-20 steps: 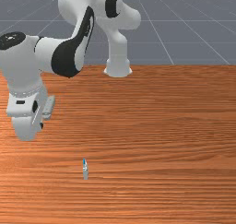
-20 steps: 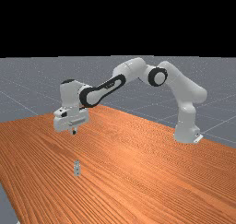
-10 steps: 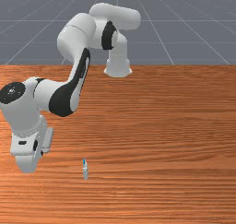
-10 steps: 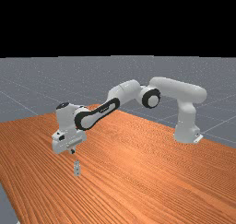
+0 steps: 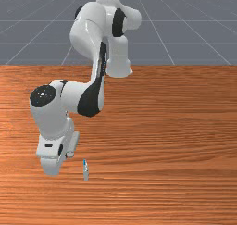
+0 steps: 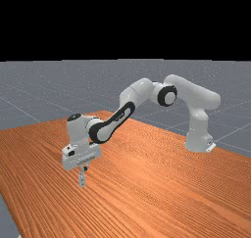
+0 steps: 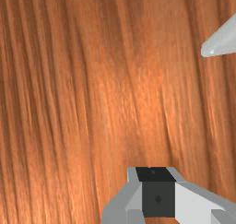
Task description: Rotate the USB body for 90 degree with plug right ward
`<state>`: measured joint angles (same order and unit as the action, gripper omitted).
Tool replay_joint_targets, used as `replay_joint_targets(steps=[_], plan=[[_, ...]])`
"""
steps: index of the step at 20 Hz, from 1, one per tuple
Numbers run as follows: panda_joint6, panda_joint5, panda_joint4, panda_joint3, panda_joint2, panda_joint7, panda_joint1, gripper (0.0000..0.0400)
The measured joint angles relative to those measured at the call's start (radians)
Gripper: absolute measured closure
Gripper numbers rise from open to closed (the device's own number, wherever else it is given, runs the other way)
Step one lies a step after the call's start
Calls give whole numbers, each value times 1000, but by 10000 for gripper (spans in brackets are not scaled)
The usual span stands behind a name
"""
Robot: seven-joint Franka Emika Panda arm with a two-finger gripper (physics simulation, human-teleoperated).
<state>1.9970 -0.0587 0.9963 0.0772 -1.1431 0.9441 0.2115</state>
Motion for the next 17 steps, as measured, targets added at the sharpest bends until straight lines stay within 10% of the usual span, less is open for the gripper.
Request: replay_joint_targets(steps=[12,17], plan=[[94,-22,198,-27,109,-284,-222,400],[627,-31,818,-65,401,-183,-215,400]])
